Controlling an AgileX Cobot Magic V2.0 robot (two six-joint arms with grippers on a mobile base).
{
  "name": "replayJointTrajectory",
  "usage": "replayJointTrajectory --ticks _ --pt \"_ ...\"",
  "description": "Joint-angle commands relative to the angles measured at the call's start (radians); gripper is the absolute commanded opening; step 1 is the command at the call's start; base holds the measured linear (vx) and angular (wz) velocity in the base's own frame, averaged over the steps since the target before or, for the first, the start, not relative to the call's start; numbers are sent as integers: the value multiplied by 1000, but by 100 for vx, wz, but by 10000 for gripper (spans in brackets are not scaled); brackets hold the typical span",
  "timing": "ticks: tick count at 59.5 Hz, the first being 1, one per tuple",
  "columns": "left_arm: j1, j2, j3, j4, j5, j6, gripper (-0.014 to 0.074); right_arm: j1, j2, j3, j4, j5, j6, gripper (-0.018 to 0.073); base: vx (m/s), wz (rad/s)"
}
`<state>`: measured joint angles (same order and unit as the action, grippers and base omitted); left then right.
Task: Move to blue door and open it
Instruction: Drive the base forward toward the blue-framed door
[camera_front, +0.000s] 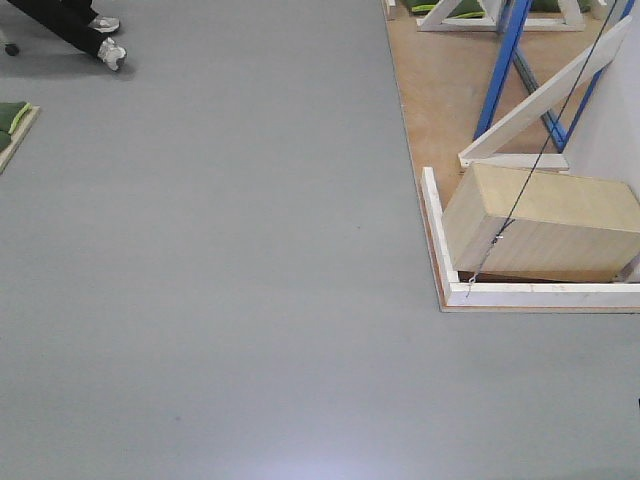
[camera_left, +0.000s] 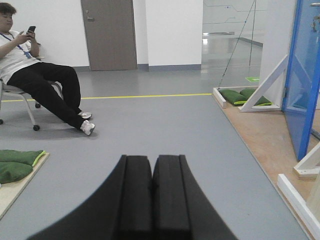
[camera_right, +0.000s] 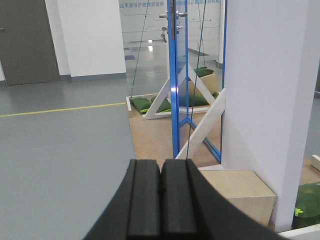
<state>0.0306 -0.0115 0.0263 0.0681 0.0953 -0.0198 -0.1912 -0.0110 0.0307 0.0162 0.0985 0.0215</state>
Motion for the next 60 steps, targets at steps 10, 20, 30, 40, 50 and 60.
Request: replayJointTrajectory --ticks 10,20,30,40,50,60 --pt "0 -14 -26 -2 -84 -7 73 0 -10 1 0 -85 -12 -1 0 0" --pt "0 -14 -26 -2 -84 -7 73 0 -10 1 0 -85 -12 -1 0 0" --pt "0 -14 -26 -2 -84 -7 73 0 -10 1 0 -85 -12 -1 1 0" --pt "0 -14 -26 -2 -84 -7 73 0 -10 1 0 -85 -12 -1 4 2" --pt "0 -14 -26 -2 -84 -7 73 0 -10 1 0 -85 -12 -1 7 3" --pt "0 -14 -26 -2 -84 -7 73 0 -10 1 0 -85 -12 -1 14 2"
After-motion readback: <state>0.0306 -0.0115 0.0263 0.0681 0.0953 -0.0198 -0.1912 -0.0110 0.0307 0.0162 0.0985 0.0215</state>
